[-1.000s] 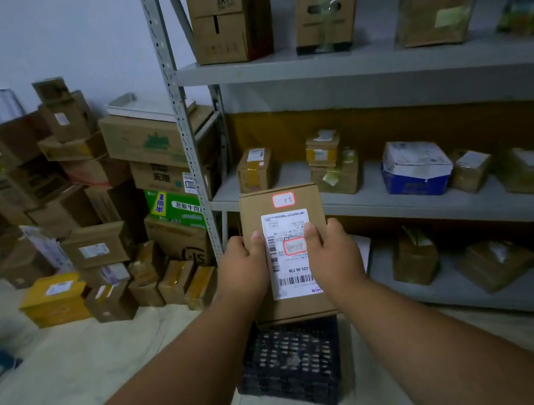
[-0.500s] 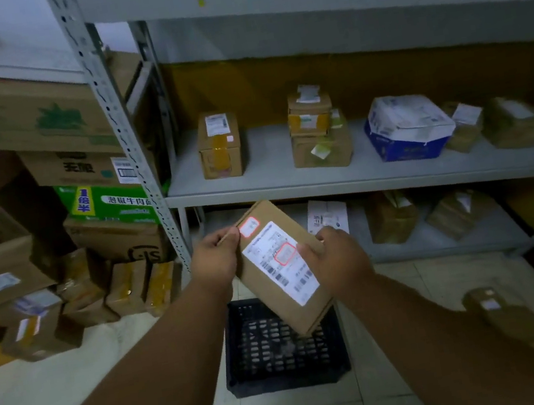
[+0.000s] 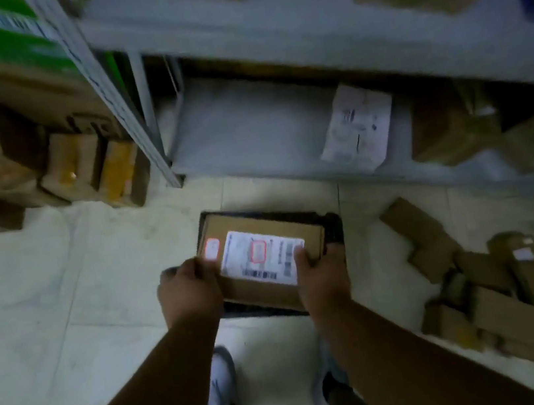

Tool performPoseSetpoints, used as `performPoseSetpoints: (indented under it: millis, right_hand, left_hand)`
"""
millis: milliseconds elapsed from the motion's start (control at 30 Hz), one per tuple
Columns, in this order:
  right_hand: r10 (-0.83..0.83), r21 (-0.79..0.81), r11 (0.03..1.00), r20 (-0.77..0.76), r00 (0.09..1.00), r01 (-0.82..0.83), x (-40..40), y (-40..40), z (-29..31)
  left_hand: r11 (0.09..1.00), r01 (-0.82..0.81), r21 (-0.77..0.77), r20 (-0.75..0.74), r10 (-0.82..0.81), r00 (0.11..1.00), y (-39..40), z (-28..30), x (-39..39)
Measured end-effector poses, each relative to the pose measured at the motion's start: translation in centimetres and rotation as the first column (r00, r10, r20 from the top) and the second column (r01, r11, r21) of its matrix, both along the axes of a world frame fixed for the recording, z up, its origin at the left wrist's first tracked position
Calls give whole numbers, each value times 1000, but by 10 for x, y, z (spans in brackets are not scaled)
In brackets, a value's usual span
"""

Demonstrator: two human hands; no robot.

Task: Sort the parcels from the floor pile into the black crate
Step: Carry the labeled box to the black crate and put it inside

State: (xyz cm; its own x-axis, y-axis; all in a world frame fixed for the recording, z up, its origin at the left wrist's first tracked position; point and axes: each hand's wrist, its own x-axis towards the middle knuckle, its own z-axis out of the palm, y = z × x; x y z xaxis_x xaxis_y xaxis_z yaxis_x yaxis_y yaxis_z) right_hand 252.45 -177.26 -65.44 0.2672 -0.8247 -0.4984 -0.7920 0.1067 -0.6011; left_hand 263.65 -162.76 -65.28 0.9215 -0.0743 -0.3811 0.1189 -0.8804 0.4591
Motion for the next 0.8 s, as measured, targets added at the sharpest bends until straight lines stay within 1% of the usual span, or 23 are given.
performPoseSetpoints:
  millis: [33, 67, 100, 200, 267, 333, 400, 500, 567, 700, 800]
  right_hand:
    - [25, 2, 1000, -43, 999, -25, 1, -5, -27]
    - [41, 8, 999, -83, 996, -40, 1, -8, -55]
    - [40, 8, 999, -117, 992, -40, 2, -13, -83]
    - [80, -47, 994, -258, 963, -95, 6, -23, -173]
    - [103, -34, 992, -309, 946, -119, 10, -26, -233]
    - [103, 0, 994, -306, 946, -109, 15, -28, -289]
    - [110, 2, 993, -295, 949, -115, 23, -30, -339]
    - [142, 51, 990, -262, 955, -133, 42, -32, -395]
    - [170, 75, 985, -233, 957, -157, 55, -33, -425]
    - [241, 124, 967, -174, 955, -222, 70, -32, -470]
    - [326, 139, 942, -166, 931, -305, 77, -32, -496]
  left_hand:
    - [995, 34, 91, -18, -32, 999, -6, -24, -2]
    - [989, 50, 142, -47, -43, 998, -11, -47, -6]
    - [986, 52, 157, -71, -42, 997, -18, -71, -10]
    - [991, 69, 118, -128, -54, 990, -33, -150, -21]
    - [989, 117, 89, -192, -99, 976, -37, -203, -22]
    - [977, 196, 82, -228, -173, 958, -39, -253, -17]
    - [944, 300, 136, -265, -257, 929, -42, -302, -7]
    - [911, 369, 183, -393, -276, 877, -44, -364, 8]
    - [894, 405, 191, -433, -293, 852, -45, -398, 19]
    - [864, 450, 225, -421, -330, 845, -49, -450, 43]
    - [861, 437, 260, -401, -315, 860, -52, -482, 57]
